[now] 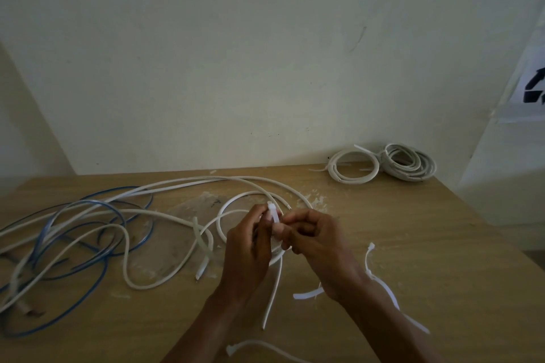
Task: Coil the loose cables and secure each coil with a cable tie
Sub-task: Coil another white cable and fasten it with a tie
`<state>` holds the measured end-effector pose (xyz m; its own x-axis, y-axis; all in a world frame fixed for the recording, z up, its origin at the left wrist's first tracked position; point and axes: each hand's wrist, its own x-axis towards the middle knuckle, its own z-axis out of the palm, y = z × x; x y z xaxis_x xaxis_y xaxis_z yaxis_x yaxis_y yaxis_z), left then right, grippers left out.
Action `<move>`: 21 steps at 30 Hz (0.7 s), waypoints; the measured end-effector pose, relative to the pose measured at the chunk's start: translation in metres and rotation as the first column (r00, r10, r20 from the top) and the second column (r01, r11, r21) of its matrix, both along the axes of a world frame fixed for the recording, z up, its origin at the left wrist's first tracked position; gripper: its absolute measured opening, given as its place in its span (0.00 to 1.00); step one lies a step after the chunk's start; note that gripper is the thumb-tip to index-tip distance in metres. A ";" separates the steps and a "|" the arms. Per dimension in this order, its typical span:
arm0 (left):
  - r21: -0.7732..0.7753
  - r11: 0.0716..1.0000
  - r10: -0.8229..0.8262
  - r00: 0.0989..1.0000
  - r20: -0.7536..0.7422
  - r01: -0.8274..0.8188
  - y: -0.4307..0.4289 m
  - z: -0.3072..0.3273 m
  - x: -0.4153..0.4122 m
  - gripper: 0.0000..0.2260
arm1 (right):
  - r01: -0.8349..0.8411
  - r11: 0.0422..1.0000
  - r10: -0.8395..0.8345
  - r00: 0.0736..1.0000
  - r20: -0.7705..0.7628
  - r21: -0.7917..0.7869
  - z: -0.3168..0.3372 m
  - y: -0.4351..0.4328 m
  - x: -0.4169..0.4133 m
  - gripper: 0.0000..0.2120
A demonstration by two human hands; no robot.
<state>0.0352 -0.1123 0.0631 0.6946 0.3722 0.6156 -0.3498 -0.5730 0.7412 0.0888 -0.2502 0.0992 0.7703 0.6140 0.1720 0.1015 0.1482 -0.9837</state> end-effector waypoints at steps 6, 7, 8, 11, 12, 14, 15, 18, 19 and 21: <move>0.069 0.997 -0.024 1.000 -0.005 0.024 0.001 0.003 0.001 0.05 | -0.032 0.995 0.041 0.995 -0.094 0.097 -0.006 0.001 0.002 0.09; 0.066 0.998 -0.024 1.000 -0.016 0.025 0.001 0.003 0.001 0.05 | -0.035 0.996 0.042 0.995 -0.085 0.087 -0.007 0.002 0.003 0.10; 0.070 0.997 -0.022 0.999 -0.024 0.024 0.001 0.002 0.002 0.07 | -0.027 0.996 0.034 0.995 -0.091 0.085 -0.008 0.002 0.003 0.11; 0.075 0.996 -0.034 0.999 -0.037 0.036 0.002 0.000 0.003 0.11 | -0.007 0.991 0.032 0.982 -0.188 0.134 -0.008 0.002 0.003 0.10; 0.081 0.996 -0.035 0.999 -0.038 0.038 0.003 -0.001 0.004 0.11 | -0.006 0.989 0.041 0.973 -0.229 0.150 -0.008 0.003 0.003 0.10; 0.086 0.996 -0.032 0.999 -0.044 0.036 0.005 -0.002 0.003 0.11 | 0.007 0.986 0.042 0.958 -0.284 0.169 -0.009 0.005 0.002 0.14; 0.084 0.996 -0.032 0.998 -0.049 0.036 0.006 -0.002 0.003 0.11 | 0.018 0.984 0.036 0.955 -0.293 0.180 -0.009 0.005 0.002 0.16; 0.067 0.997 -0.035 0.998 -0.054 0.039 0.004 -0.005 0.003 0.09 | 0.039 0.977 0.025 0.955 -0.294 0.209 -0.010 0.007 0.002 0.21; 0.066 0.997 -0.035 0.998 -0.057 0.038 0.003 -0.005 0.003 0.08 | 0.040 0.976 0.025 0.956 -0.294 0.213 -0.010 0.007 0.002 0.20; 0.064 0.997 -0.032 0.997 -0.066 0.037 0.002 -0.005 0.003 0.07 | 0.033 0.978 0.026 0.961 -0.277 0.206 -0.012 0.007 0.003 0.18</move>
